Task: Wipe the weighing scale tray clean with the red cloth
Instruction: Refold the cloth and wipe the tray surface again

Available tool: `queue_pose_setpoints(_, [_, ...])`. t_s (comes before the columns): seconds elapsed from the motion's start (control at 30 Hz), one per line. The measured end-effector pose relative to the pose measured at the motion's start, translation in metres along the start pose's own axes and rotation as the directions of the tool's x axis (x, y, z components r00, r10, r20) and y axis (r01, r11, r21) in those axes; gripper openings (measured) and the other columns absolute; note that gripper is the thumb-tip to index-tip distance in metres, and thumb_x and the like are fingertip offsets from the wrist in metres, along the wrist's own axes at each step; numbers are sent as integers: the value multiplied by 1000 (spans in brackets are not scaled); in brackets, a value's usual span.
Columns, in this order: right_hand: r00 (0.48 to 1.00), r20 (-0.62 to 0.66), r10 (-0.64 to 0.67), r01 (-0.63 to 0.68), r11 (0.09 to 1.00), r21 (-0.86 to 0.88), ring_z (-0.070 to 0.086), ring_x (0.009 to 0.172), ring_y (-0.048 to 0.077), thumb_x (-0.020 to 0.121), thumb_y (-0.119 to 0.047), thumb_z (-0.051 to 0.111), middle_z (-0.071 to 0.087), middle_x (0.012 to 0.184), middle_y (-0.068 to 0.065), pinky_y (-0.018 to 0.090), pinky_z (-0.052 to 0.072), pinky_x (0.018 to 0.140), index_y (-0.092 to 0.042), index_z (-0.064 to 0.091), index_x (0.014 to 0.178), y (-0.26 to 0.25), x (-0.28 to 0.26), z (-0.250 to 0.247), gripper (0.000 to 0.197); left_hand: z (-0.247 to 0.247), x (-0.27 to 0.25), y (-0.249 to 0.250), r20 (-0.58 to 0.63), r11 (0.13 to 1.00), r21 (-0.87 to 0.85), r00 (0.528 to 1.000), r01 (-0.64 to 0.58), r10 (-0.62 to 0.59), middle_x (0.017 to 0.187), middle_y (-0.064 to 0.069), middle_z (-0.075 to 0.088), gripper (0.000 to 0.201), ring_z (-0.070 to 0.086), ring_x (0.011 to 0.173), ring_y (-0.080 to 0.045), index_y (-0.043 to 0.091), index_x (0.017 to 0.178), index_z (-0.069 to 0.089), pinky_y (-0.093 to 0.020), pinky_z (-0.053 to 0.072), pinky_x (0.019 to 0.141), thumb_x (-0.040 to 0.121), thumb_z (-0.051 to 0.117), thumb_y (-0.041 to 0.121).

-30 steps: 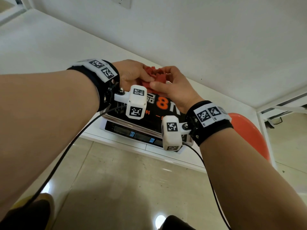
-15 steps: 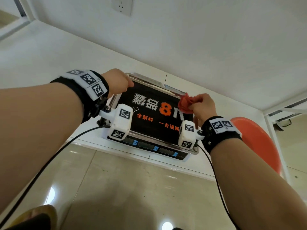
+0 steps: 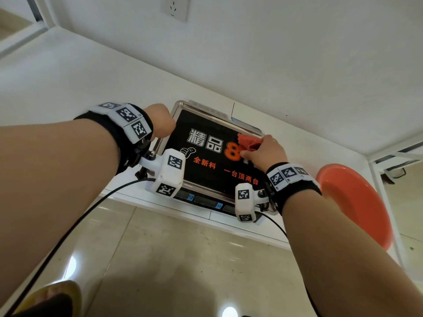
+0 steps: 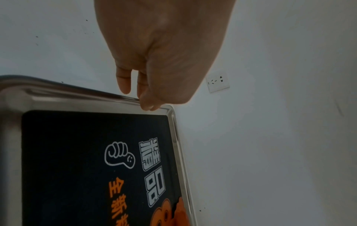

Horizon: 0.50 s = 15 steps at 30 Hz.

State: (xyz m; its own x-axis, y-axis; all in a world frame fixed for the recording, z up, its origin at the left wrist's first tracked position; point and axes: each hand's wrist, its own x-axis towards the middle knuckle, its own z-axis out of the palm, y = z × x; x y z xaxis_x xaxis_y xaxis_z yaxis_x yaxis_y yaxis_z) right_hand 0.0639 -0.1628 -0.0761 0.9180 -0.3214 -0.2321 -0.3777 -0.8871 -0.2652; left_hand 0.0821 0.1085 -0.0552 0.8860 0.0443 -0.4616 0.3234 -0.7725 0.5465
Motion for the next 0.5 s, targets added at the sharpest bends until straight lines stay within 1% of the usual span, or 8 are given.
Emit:
queue_pose_setpoints(0.03, [999, -43, 2, -5, 998, -60, 66, 97, 27, 81, -42, 75, 65, 115, 7, 33, 53, 77, -17, 58, 111, -1, 0, 1, 43, 1, 0, 0, 3, 1000, 20, 1000, 6, -6, 130, -20, 57, 36, 54, 121, -35, -4, 125, 57, -32, 42, 92, 92, 46, 2])
queue_pose_setpoints(0.1, [993, -112, -47, 30, 989, -146, 66, 98, 29, 89, -29, 63, 69, 111, 10, 29, 45, 71, -15, 62, 107, -9, -2, -1, 23, 0, 0, 0, 3, 1000, 30, 1000, 5, -5, 131, -21, 56, 37, 53, 122, -36, -3, 126, 57, -32, 42, 88, 91, 47, 0])
queue_pose_setpoints(0.13, [993, -86, -84, 69, 984, -167, 66, 92, 28, 92, -22, 57, 70, 101, 8, 26, 42, 69, -16, 64, 98, -14, -5, -3, 12, 0, 0, 0, 4, 1000, 31, 1000, 3, -3, 131, -21, 56, 37, 53, 122, -37, -3, 126, 57, -35, 43, 91, 91, 47, 0])
queue_pose_setpoints(0.2, [987, 16, -163, 163, 969, -186, 61, 76, 22, 92, -14, 55, 64, 79, 0, 22, 40, 66, -22, 61, 78, -33, -16, -6, 17, -1, 0, 0, 6, 1000, 26, 1000, -5, 5, 131, -21, 56, 36, 53, 122, -37, -4, 126, 57, -38, 44, 98, 91, 46, 1])
queue_pose_setpoints(0.23, [977, 57, -207, 214, 963, -165, 61, 79, 23, 91, -13, 57, 64, 79, 0, 23, 40, 69, -21, 61, 78, -43, -22, -4, 16, -2, 0, 0, 6, 1000, 22, 1000, -10, 10, 130, -21, 57, 36, 53, 121, -36, -3, 125, 58, -38, 45, 98, 92, 46, 2])
queue_pose_setpoints(0.3, [955, 98, -281, 290, 952, -95, 65, 96, 25, 89, -15, 58, 70, 95, 5, 26, 41, 76, -18, 67, 94, -61, -29, 4, 11, -3, -2, -1, 7, 1000, 9, 1000, -27, 27, 126, -20, 60, 35, 57, 117, -35, -2, 123, 59, -39, 48, 97, 93, 44, 7])
queue_pose_setpoints(0.4, [978, -3, -210, 210, 972, 103, 65, 97, 25, 86, -16, 55, 70, 95, 2, 30, 49, 81, -17, 66, 97, -63, -22, 1, 15, -3, -2, -2, 7, 999, -8, 999, -35, 35, 124, -19, 61, 36, 58, 115, -35, -1, 123, 60, -40, 49, 97, 93, 43, 8])
queue_pose_setpoints(0.5, [979, -201, -31, 81, 967, 241, 61, 86, 23, 84, -18, 58, 58, 79, -9, 29, 44, 75, -20, 60, 99, -31, -6, -20, 15, -2, -1, -3, 15, 1000, -21, 1000, -9, 9, 130, -21, 57, 37, 53, 121, -36, -4, 126, 56, -38, 44, 97, 91, 45, 0])
